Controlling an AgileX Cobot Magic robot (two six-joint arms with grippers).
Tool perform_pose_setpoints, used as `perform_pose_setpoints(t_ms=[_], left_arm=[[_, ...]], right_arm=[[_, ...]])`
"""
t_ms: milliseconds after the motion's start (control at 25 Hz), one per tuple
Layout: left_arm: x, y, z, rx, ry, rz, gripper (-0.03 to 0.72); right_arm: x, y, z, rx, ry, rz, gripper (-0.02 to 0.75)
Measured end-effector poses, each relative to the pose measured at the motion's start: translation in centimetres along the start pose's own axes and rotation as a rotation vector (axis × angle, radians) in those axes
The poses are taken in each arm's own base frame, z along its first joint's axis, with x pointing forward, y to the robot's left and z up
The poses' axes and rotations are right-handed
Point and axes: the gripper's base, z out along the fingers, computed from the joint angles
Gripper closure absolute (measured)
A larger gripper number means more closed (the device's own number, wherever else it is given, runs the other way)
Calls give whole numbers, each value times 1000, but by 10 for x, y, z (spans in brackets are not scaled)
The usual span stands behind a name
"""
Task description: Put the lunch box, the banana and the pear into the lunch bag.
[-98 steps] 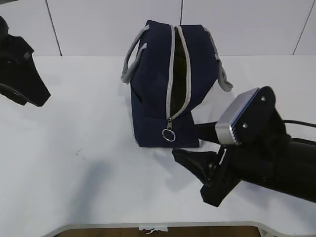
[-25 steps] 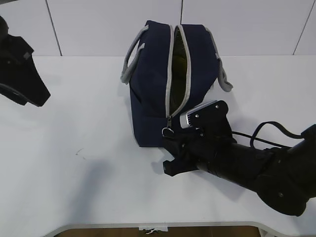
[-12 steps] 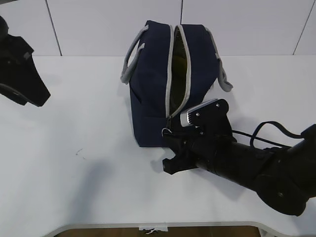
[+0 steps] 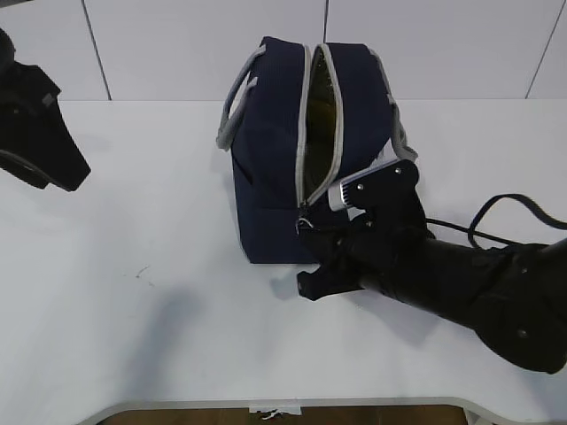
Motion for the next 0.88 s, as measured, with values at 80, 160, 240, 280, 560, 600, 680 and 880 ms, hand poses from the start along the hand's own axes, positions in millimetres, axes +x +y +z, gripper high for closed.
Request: perform_pose_setpoints(t_ms=[80, 160, 240, 280, 560, 600, 680, 880], left_arm=[[0, 0, 0, 0, 0, 0, 381], [0, 0, 0, 0, 0, 0, 381], [0, 0, 0, 0, 0, 0, 381], [0, 0, 0, 0, 0, 0, 381], [0, 0, 0, 0, 0, 0, 381], [0, 0, 0, 0, 0, 0, 381], [0, 0, 0, 0, 0, 0, 381], [0, 0, 0, 0, 0, 0, 381]], right_arm=[[-5, 0, -5, 6, 16, -3, 737], [-10, 0, -10, 12, 30, -6, 737], [-17, 1, -15, 17, 34, -9, 737], [-20, 1, -18, 19, 30, -3, 737], [-35, 4, -30, 8, 8, 10, 737], [-38, 4, -32, 7, 0, 10, 737], [-41, 5, -34, 7, -12, 11, 737], [-48, 5, -40, 6, -37, 9, 737]])
